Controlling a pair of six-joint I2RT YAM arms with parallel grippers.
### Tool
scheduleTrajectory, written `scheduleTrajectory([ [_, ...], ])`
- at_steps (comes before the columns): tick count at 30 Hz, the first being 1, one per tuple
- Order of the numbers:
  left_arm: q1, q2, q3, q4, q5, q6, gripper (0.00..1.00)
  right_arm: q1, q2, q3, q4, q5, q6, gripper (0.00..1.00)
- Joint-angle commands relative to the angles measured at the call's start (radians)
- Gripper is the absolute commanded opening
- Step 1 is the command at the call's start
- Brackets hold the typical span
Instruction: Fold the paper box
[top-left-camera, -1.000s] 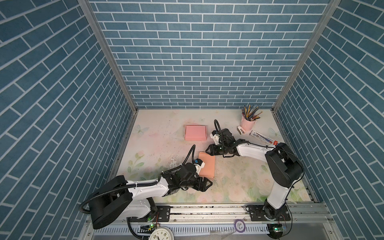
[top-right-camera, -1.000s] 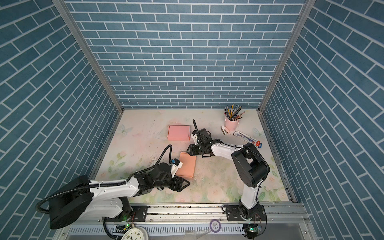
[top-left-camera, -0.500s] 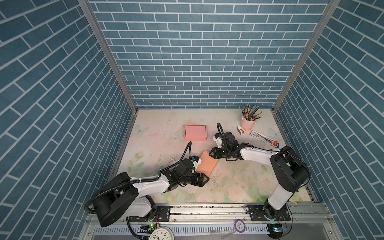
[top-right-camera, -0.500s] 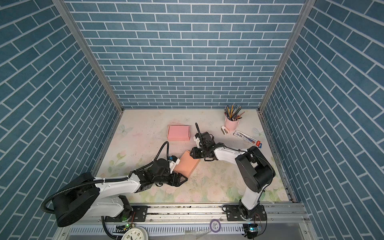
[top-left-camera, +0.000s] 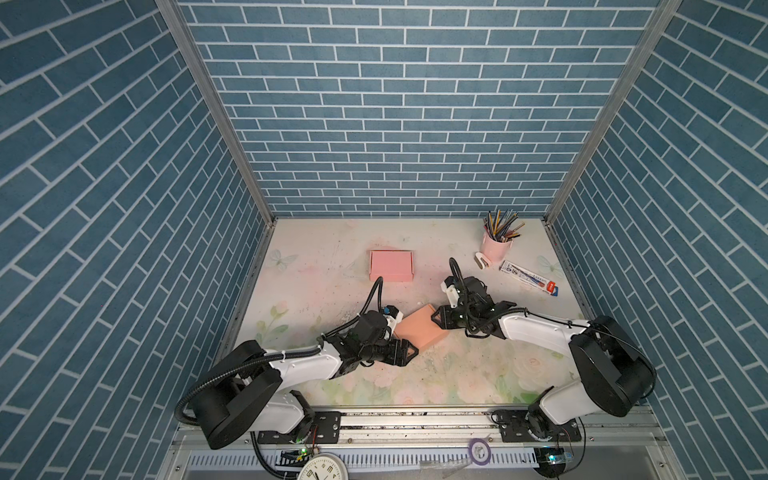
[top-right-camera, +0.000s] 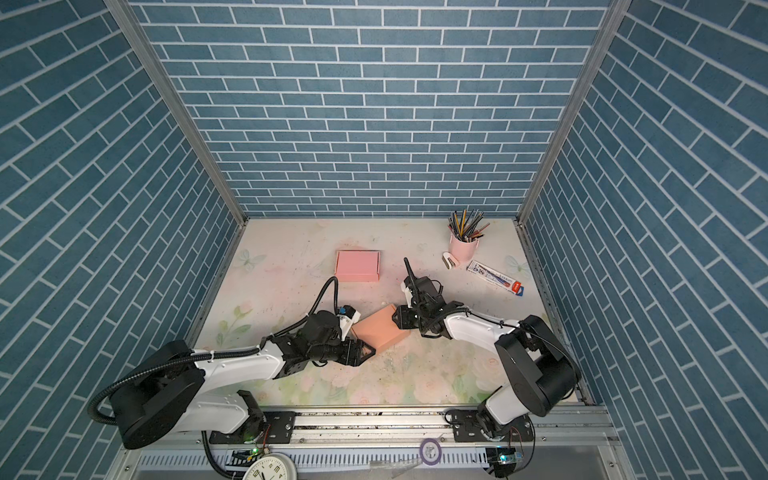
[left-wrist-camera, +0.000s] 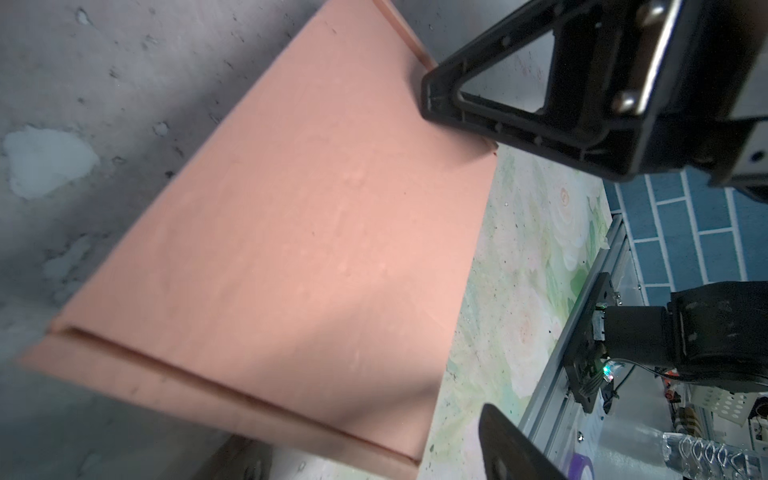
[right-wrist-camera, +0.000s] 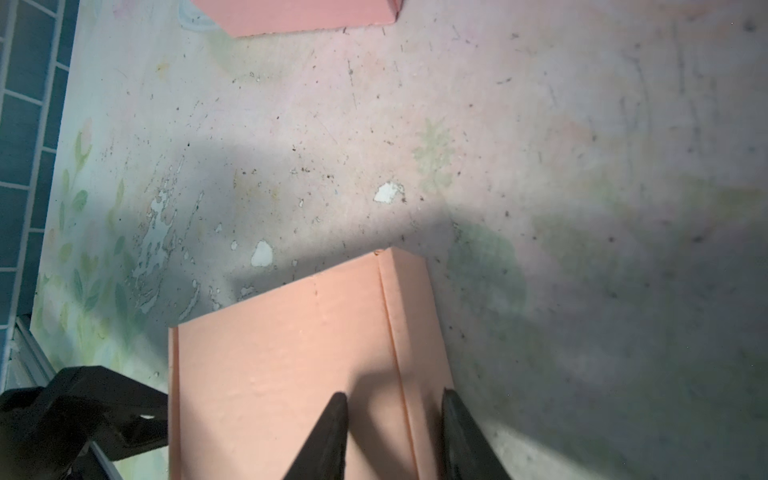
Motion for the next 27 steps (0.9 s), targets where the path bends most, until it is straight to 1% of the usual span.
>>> scheduleTrajectory([
  [1, 0.007, 0.015, 0.056, 0.052, 0.008, 0.022, 0.77, 0.008, -0.058, -0.036, -0.003, 0.000, 0.051, 0.38],
  [6, 0.006, 0.064, 0.108, 0.050, 0.013, 0.027, 0.76, 0.008, -0.123, -0.096, -0.011, 0.020, 0.063, 0.38],
  [13, 0.007, 0.115, 0.181, 0.043, -0.007, 0.026, 0.75, 0.002, -0.185, -0.146, -0.002, 0.039, 0.082, 0.38],
  [23, 0.004, 0.228, 0.302, 0.049, -0.004, 0.015, 0.73, -0.033, -0.199, -0.171, 0.017, 0.050, 0.078, 0.38],
  [27, 0.002, 0.287, 0.374, 0.037, -0.008, 0.019, 0.72, -0.063, -0.187, -0.169, 0.032, 0.041, 0.068, 0.39],
])
